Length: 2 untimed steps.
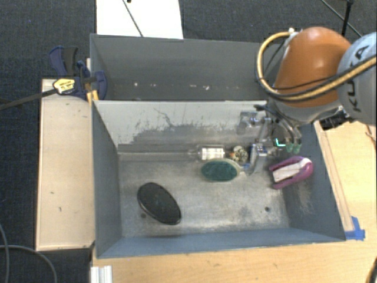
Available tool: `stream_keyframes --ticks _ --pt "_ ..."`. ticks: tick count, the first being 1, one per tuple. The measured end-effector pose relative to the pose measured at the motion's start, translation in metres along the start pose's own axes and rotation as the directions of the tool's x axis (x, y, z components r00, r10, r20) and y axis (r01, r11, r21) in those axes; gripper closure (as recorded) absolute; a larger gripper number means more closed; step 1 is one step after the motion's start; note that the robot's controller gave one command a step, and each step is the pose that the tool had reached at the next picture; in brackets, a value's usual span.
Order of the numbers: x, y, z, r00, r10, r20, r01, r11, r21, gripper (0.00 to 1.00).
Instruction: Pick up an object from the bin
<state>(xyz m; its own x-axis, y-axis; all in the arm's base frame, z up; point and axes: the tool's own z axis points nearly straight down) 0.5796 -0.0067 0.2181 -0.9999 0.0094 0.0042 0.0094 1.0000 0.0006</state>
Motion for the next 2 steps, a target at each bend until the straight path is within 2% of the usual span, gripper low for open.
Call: stream_keyframes --ticks 1,2 --pt "-0.016 0.030 0.145 1.000 0.016 0.025 -0.016 1.000 -0.002 0.00" --pt "-0.009 0.034 0.116 0.968 0.252 0.011 -0.252 0.968 -0.003 0.00"
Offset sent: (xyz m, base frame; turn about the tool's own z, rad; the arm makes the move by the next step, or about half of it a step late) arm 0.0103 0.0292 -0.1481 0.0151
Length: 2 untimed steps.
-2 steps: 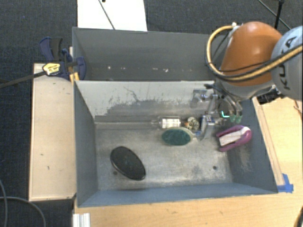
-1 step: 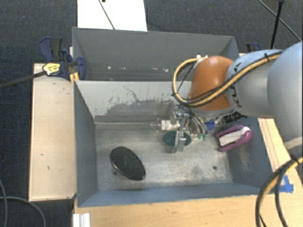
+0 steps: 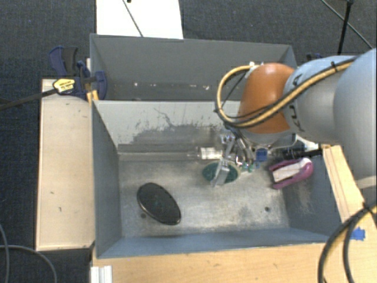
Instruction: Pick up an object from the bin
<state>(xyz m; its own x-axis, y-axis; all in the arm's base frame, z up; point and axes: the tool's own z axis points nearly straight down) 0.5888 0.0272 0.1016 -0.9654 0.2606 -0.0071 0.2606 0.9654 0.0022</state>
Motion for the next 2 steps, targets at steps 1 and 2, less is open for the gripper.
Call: stream_keyframes --ticks 1,2 --pt "-0.001 0.004 0.001 0.964 0.265 0.000 -0.265 0.964 0.000 0.00" --pt "-0.008 -0.002 0.026 0.853 0.522 0.006 -0.522 0.853 -0.007 0.00"
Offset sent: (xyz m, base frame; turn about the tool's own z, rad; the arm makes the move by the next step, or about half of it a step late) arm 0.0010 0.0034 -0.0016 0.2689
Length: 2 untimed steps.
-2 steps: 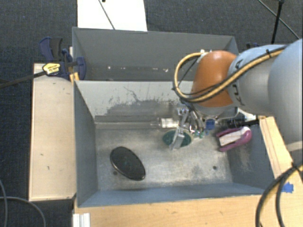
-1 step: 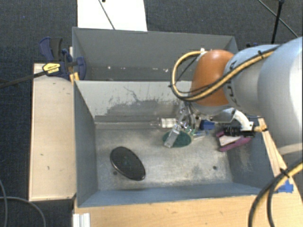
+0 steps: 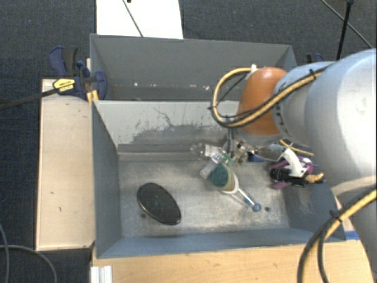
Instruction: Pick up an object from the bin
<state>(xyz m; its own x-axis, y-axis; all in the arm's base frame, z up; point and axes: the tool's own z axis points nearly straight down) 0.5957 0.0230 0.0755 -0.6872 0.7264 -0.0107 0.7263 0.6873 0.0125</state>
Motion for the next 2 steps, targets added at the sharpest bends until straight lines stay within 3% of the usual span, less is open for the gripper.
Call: stream_keyframes --ticks 1,2 --pt "-0.0249 -0.0361 0.0036 0.993 0.117 -0.011 -0.117 0.993 0.012 0.00" --pt "-0.0242 -0.0355 0.0038 0.994 0.111 -0.011 -0.111 0.994 0.013 1.00"
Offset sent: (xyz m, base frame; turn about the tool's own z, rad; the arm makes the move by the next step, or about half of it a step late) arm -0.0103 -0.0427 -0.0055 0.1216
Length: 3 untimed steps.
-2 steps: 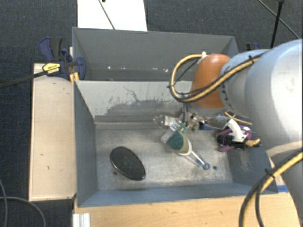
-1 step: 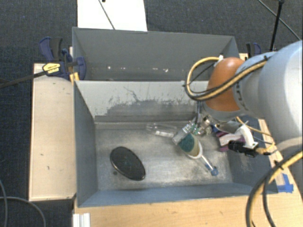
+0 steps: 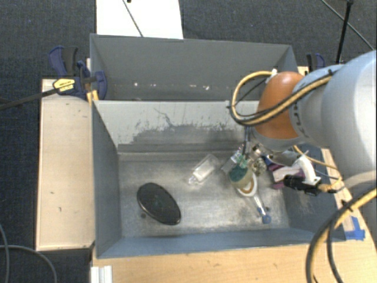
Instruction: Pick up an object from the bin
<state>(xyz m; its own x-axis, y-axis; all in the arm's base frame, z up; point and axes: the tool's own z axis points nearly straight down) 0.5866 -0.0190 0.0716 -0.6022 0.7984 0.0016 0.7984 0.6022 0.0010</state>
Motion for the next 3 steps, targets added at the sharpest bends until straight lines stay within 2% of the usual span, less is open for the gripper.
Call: stream_keyframes --ticks 1,2,3 --pt "-0.001 0.001 -0.045 1.000 -0.011 0.005 0.011 1.000 -0.003 1.00" --pt "-0.001 0.002 -0.061 1.000 -0.019 0.005 0.019 1.000 -0.002 1.00" --pt "-0.002 0.003 -0.102 1.000 -0.030 0.005 0.030 1.000 -0.003 1.00"
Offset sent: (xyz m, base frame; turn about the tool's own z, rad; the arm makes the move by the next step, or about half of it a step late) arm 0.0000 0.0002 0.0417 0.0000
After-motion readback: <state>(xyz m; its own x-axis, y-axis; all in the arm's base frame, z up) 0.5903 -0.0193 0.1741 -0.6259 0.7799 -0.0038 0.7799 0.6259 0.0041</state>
